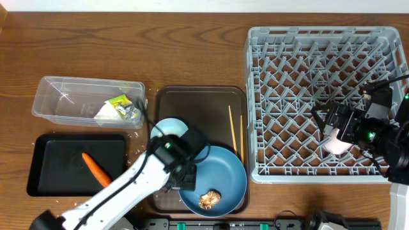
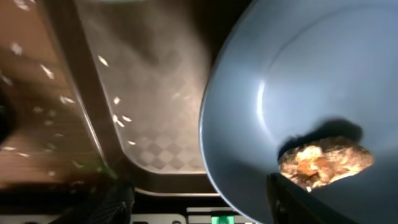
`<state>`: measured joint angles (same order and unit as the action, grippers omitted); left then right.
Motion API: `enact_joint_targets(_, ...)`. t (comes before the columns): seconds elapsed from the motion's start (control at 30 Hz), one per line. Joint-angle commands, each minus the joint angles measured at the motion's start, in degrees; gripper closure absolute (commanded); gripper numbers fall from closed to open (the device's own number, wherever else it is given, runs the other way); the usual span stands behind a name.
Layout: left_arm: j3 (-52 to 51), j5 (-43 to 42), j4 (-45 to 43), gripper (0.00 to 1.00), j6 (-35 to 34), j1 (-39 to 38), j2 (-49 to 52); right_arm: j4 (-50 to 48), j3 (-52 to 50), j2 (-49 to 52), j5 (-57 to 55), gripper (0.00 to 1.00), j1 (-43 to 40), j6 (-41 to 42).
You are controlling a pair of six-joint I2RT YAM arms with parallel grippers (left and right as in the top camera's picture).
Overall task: Sort waste into correct bins and load items into the dishwasher rack
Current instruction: 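Grasp the rim of the blue plate with the left gripper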
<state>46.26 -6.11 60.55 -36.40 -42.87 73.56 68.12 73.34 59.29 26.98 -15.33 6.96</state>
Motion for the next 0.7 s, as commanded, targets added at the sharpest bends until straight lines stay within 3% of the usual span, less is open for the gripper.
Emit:
enact_joint_targets(0.0,-3.8,-1.9,-2.4,0.32,-2.5,0.0,-1.9,0.0,0.4,0.6,-0.2,0.01,0.5,0.3)
enact_joint_targets(0.13,-7.7,-1.9,-7.5,0.45,-2.5,0.0,-1.6,0.2,0.4,1.0,-0.2,0.01,0.5,0.3)
enact_joint_targets(0.23,-9.5,-1.9,-10.7,0.47,-2.5,0.0,-1.2,0.3,0.4,1.2,-0.2,0.01,0.5,0.2)
enact_joint_targets(0.4,-9.9,-1.8,-13.7,0.59,-1.0,0.0,-1.2,0.5,0.4,1.2,-0.2,0.01,0.5,0.3)
enact_joint_targets(0.53,-10.0,-1.3,-14.8,0.59,1.8,0.0,-0.9,0.5,0.4,1.2,-0.2,0.01,0.5,0.2)
enact_joint_targets(0.67,-11.6,0.5,-14.9,0.65,-0.6,0.3,-0.7,0.7,0.4,1.2,-0.2,0.01,0.5,0.2)
